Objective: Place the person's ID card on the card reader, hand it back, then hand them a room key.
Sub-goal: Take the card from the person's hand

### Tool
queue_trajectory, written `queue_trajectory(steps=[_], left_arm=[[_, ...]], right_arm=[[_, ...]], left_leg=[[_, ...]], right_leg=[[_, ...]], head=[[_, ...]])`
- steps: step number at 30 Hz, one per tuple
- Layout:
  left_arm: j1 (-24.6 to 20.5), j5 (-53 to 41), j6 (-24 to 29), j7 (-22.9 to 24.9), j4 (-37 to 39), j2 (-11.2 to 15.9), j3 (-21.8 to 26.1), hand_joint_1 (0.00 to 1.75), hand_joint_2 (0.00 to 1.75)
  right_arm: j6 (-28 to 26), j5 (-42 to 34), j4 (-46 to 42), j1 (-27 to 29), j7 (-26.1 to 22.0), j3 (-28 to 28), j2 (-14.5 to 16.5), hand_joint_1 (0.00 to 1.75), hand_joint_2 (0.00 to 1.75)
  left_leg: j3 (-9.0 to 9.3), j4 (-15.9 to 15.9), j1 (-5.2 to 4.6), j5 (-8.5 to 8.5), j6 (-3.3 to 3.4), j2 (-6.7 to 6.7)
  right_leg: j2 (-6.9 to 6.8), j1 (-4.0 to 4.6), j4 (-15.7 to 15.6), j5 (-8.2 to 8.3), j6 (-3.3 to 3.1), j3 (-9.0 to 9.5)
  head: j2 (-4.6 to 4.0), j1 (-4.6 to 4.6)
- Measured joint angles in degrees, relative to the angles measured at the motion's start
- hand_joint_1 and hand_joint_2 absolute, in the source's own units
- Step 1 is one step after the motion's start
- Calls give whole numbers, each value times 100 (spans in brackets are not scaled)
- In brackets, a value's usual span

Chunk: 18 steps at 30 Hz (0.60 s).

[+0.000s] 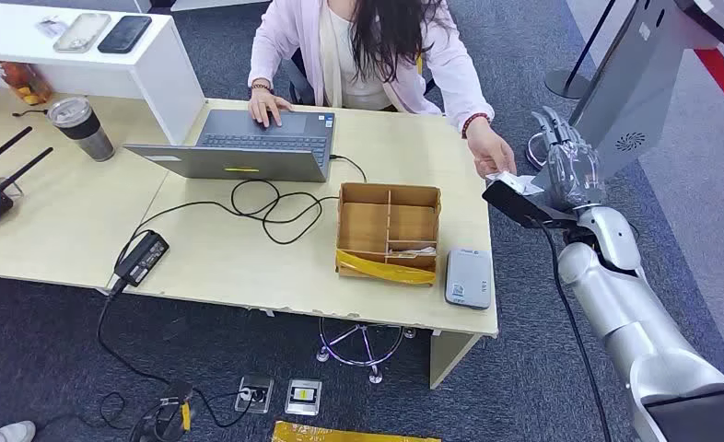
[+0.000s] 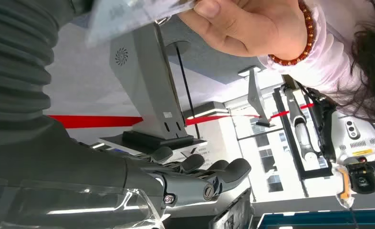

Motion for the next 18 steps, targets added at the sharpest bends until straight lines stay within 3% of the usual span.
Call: queue_trajectory(steps=[18], left_arm=[[0, 93, 12, -38, -2, 1, 45, 0, 0]], right_arm=[[172, 33, -34, -8, -102, 0, 154, 175, 175]], left_leg=[[0, 0, 0, 0, 0, 0]], right_leg=[[0, 0, 0, 0, 0, 0]], head=[[0, 0]])
